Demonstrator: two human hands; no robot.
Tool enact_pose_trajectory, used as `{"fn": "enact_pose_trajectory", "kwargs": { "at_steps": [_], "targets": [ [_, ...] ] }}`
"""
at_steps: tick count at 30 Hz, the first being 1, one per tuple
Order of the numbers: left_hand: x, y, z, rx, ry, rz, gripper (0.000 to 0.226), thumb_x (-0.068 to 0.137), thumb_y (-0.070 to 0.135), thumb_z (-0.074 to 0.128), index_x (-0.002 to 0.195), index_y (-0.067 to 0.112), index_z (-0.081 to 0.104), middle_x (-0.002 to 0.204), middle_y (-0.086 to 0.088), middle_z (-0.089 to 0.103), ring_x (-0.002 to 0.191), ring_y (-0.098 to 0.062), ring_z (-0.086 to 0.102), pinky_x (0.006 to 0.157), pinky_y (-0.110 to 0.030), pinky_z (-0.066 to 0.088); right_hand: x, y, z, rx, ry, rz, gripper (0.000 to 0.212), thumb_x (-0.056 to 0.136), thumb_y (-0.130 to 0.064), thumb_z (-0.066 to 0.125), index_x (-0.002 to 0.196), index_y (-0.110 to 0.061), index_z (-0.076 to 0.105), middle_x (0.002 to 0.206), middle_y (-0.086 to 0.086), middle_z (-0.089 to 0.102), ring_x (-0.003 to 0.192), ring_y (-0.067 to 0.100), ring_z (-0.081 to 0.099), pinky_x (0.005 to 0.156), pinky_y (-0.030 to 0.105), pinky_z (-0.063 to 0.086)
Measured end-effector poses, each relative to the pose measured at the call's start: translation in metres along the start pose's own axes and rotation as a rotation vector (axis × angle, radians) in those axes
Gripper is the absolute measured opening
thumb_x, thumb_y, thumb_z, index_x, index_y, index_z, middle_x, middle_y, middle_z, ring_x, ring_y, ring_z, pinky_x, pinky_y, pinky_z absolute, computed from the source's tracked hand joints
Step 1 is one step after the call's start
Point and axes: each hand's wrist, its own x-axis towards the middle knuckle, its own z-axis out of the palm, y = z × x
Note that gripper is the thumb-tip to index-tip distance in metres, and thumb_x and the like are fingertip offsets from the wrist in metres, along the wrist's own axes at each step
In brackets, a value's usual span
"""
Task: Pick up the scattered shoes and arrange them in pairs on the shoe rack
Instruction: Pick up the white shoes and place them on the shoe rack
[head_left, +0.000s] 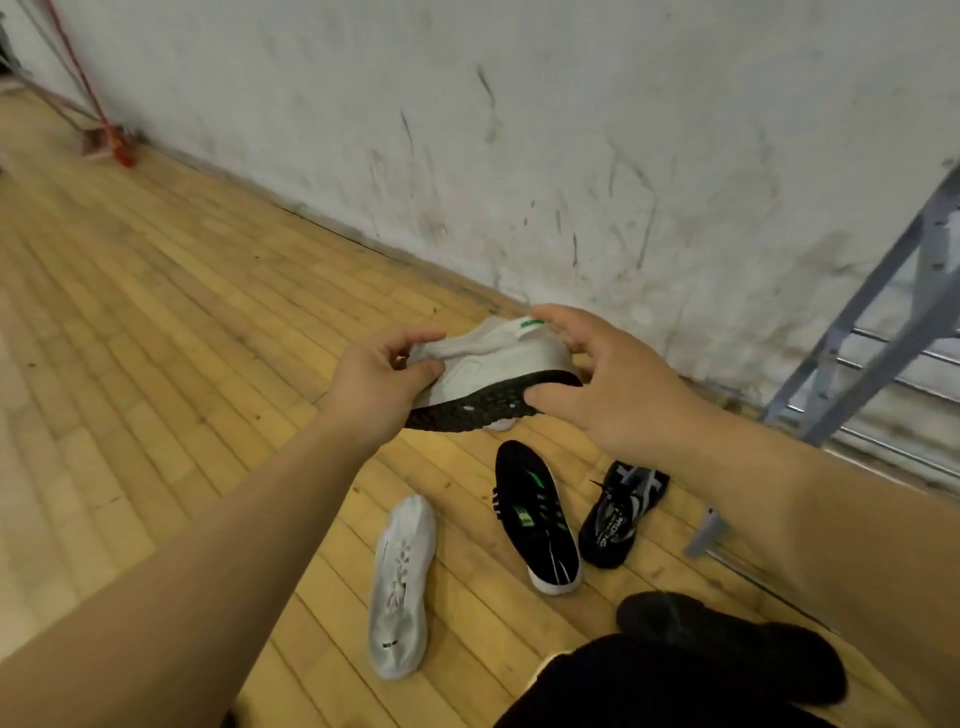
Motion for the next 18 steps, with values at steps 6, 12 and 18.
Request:
{"fn": "enact_pose_trajectory", "kwargs": {
  "at_steps": [6, 12, 18],
  "targets": [
    [-0.025, -0.055, -0.028, -0.022, 0.002, -0.097, 0.040, 0.093, 0.009, 0.072, 0.113, 0.043, 0.068, 0.106, -0.010, 0.070, 0.090, -0.027, 0.070, 0.074, -0.040, 0.060, 0.009, -0.008, 0.047, -0.059, -0.147, -0.005, 0.081, 0.081, -0.043, 0.082, 0.150, -0.050, 0.038, 0.120, -0.025, 0.050, 0.112, -0.001, 0.053, 0.083, 0.009, 0.037],
    [-0.101, -0.150, -0.042, 0.153, 0.112, -0.364, 0.058, 0.090, 0.039, 0.075, 0.141, 0.041, 0.048, 0.123, 0.012, 0.058, 0.099, -0.004, 0.064, 0.067, -0.019, 0.050, -0.016, 0.018, 0.106, -0.056, -0.331, 0.046, 0.084, 0.077, -0.047, 0.085, 0.149, -0.044, 0.042, 0.102, -0.026, 0.052, 0.095, -0.009, 0.055, 0.076, 0.008, 0.040],
    [-0.185, -0.241, -0.044, 0.358, 0.033, -0.681, 0.069, 0.088, 0.044, 0.077, 0.148, 0.038, 0.043, 0.133, 0.005, 0.055, 0.110, -0.013, 0.059, 0.075, -0.026, 0.051, -0.019, 0.036, 0.112, -0.204, -0.394, 0.101, 0.090, 0.073, -0.054, 0.085, 0.150, -0.044, 0.040, 0.108, -0.020, 0.055, 0.103, 0.006, 0.059, 0.087, 0.023, 0.045]
  ]
}}
